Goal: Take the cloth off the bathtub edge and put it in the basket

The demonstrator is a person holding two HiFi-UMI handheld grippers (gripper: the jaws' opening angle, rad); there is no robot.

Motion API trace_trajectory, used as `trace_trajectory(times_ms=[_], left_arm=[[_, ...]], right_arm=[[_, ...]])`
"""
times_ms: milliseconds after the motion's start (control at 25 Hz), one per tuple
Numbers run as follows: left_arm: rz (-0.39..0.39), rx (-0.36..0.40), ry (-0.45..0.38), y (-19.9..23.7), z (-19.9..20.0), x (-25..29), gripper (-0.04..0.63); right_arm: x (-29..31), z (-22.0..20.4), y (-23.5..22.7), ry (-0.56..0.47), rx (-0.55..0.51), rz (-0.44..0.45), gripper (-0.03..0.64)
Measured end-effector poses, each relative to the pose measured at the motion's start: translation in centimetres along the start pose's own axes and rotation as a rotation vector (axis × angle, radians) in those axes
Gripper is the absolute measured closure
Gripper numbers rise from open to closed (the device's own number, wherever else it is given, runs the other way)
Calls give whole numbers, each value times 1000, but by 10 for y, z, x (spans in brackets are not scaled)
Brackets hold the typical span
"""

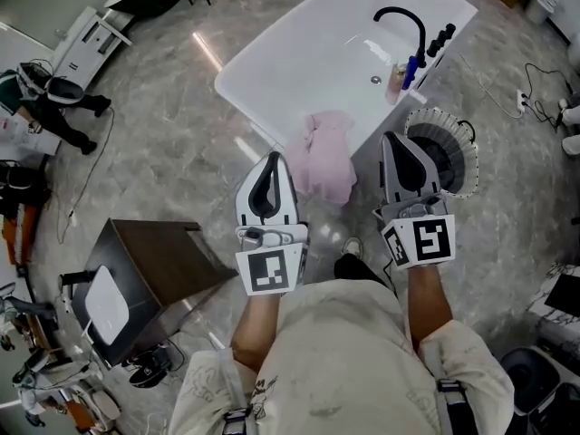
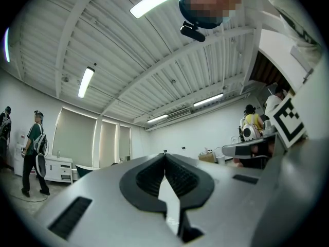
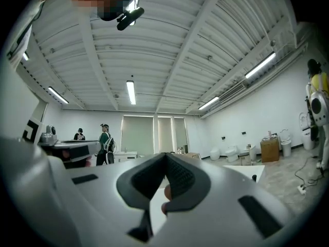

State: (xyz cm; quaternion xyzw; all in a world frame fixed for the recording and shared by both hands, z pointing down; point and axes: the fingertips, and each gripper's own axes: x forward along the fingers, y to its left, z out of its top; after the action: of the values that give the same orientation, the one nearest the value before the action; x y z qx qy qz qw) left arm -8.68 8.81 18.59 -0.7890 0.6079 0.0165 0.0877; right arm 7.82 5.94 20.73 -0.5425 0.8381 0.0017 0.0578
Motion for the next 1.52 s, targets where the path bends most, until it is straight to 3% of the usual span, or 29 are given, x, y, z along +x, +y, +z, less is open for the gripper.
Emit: trace_trajectory(times_ms=[360, 600, 880, 1520], left_arm=[[50, 6, 59, 3, -29, 32, 592], [75, -26, 113, 28, -71, 49, 592], [84, -46, 154, 62, -124, 69, 592], [92, -95, 338, 112, -260, 71, 592]], right_arm=[[33, -32, -20, 66, 22, 50, 627], [66, -64, -10, 140, 8, 86, 627], [103, -121, 11, 258, -30, 123, 627], [155, -268, 56, 567, -55, 218, 627]])
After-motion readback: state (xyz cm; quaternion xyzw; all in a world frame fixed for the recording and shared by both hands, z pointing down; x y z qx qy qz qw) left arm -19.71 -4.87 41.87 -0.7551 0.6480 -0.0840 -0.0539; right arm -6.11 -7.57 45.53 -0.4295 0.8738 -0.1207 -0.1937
